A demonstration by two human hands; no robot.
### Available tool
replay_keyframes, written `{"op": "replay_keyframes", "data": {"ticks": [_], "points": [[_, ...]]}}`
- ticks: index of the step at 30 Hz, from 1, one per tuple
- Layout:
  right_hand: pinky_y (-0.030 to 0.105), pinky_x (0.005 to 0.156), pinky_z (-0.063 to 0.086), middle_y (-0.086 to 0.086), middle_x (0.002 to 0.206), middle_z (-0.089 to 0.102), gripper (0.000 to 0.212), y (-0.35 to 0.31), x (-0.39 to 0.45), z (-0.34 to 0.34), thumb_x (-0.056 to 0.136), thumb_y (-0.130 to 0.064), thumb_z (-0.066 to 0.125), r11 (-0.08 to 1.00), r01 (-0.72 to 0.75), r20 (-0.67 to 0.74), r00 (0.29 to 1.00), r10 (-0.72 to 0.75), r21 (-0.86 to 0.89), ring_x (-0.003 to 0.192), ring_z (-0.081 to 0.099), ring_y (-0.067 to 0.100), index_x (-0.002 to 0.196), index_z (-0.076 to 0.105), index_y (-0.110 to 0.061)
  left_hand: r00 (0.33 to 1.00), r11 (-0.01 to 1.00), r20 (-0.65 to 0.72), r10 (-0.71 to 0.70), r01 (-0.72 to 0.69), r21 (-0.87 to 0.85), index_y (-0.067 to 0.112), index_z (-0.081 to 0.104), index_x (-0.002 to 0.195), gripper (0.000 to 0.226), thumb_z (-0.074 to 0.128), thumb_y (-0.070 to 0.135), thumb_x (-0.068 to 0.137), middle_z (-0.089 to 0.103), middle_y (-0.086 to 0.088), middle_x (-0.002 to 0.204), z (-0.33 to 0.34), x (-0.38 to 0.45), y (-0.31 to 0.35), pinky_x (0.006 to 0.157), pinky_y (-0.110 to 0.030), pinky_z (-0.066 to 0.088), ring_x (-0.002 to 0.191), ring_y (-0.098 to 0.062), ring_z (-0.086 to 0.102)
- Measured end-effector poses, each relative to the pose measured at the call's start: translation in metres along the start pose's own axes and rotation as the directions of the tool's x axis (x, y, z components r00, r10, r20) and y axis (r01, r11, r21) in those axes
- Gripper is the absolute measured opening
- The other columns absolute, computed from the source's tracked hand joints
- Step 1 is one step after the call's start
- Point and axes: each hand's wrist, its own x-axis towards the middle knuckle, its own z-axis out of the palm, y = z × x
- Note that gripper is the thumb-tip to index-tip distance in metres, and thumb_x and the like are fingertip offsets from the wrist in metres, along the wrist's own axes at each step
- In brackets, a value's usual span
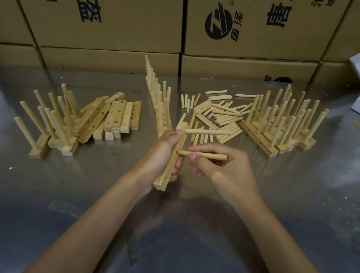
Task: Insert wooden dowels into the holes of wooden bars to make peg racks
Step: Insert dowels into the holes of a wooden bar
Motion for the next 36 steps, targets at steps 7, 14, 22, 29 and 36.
{"op": "replay_keyframes", "data": {"ticks": [7, 14, 22, 29, 36], "points": [[0.026, 0.067, 0.058, 0.009, 0.083, 0.076, 0.012, 0.001, -0.002, -0.001, 0.087, 0.003, 0.069, 0.999, 0.041, 0.012, 0.999, -0.041, 0.03, 0.074, 0.07, 0.015, 0.097, 0.077, 0.0, 0.999, 0.999, -0.014, 0.029, -0.028, 0.015, 0.018, 0.053, 0.115, 0.032, 0.037, 0.043, 0.106, 0.044, 0.0, 0.051, 0.002, 0.002, -0.004, 0.04, -0.019, 0.032, 0.041, -0.012, 0.04], [0.025, 0.064, 0.057, 0.021, 0.079, 0.073, 0.01, 0.008, -0.006, 0.003, 0.089, 0.004, 0.066, 0.979, -0.022, -0.046, 0.998, 0.032, 0.202, 0.069, 0.069, 0.021, 0.096, 0.073, 0.007, 0.998, 0.997, -0.011, 0.054, -0.053, 0.055, 0.022, 0.05, 0.115, 0.028, 0.033, 0.042, 0.108, 0.042, 0.001, 0.054, 0.006, 0.0, -0.008, 0.043, -0.021, 0.032, 0.044, -0.011, 0.039], [0.026, 0.063, 0.057, 0.023, 0.082, 0.073, 0.012, 0.01, -0.008, 0.008, 0.091, 0.002, 0.064, 0.947, -0.11, -0.046, 0.99, 0.13, 0.303, 0.07, 0.069, 0.024, 0.099, 0.072, 0.007, 0.995, 0.99, -0.018, 0.1, -0.097, 0.106, 0.022, 0.047, 0.114, 0.027, 0.031, 0.043, 0.108, 0.04, -0.001, 0.06, 0.005, 0.006, -0.013, 0.042, -0.022, 0.032, 0.044, -0.011, 0.037], [0.029, 0.07, 0.06, 0.021, 0.089, 0.074, 0.031, 0.009, 0.004, 0.007, 0.087, 0.0, 0.071, 0.908, -0.302, 0.073, 0.953, 0.293, 0.291, 0.074, 0.069, 0.023, 0.117, 0.064, -0.002, 0.978, 0.996, -0.201, 0.047, -0.032, 0.082, 0.028, 0.052, 0.12, 0.029, 0.033, 0.045, 0.107, 0.052, -0.001, 0.061, -0.001, 0.02, -0.016, 0.045, -0.022, 0.04, 0.041, -0.009, 0.049], [0.029, 0.075, 0.059, 0.026, 0.098, 0.072, 0.023, 0.014, 0.006, -0.009, 0.089, 0.0, 0.067, 0.884, -0.37, 0.115, 0.929, 0.351, 0.287, 0.083, 0.068, 0.027, 0.112, 0.067, 0.001, 0.993, 0.991, -0.096, -0.068, 0.056, -0.122, 0.013, 0.054, 0.103, 0.036, 0.036, 0.044, 0.106, 0.048, -0.001, 0.052, -0.01, 0.023, -0.015, 0.036, -0.019, 0.032, 0.037, -0.013, 0.038]]}}
